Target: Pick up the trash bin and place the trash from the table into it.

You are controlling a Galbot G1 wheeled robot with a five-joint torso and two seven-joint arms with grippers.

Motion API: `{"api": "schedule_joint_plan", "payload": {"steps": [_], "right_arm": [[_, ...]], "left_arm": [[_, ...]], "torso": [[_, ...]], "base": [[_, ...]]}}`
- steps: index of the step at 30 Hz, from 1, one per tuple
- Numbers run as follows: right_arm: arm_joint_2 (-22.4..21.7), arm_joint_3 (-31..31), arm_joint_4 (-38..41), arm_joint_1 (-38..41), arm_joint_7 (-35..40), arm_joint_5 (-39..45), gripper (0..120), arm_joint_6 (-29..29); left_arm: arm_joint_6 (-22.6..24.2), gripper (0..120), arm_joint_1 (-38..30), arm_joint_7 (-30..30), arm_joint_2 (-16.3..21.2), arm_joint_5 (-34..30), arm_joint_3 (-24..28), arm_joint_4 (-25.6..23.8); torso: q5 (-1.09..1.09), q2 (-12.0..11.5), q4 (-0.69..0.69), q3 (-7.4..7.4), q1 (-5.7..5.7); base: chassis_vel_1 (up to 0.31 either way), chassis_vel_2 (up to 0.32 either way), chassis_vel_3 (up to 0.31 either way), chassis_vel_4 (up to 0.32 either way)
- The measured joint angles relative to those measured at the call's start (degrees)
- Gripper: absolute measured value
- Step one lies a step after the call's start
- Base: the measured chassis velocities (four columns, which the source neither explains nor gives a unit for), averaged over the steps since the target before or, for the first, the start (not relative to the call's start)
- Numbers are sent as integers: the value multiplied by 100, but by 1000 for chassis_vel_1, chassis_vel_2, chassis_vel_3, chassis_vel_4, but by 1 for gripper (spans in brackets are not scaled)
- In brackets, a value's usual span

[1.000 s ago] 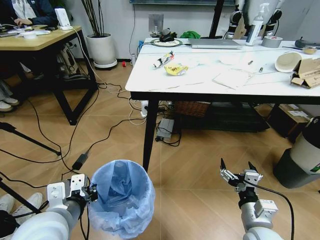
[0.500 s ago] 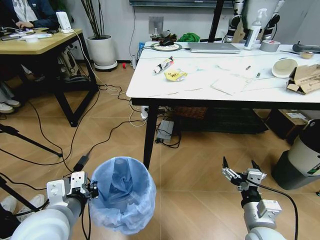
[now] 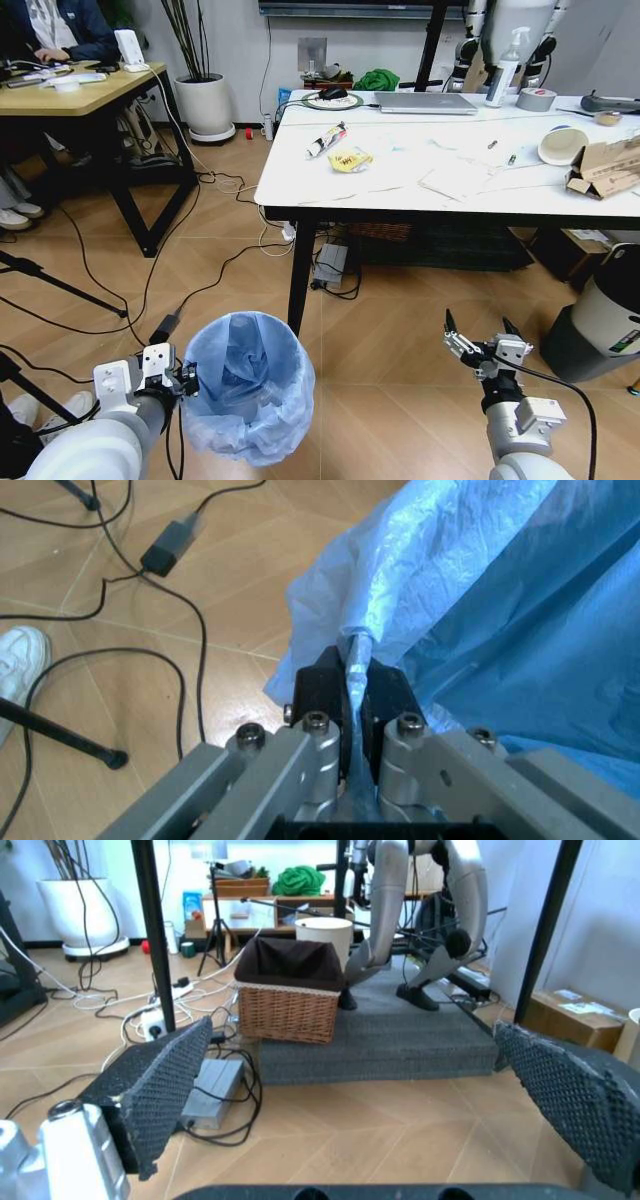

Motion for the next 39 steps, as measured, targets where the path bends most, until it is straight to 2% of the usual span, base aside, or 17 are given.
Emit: {"api": "schedule_joint_plan", "payload": {"steps": [39], "right_arm": [[4, 10, 168, -131, 7, -2, 100, 32]], "left_arm": [[0, 0, 96, 6, 45, 16, 10, 0]], "torso": [[0, 900, 0, 572, 327]], "base": [[0, 0, 0, 0]]}}
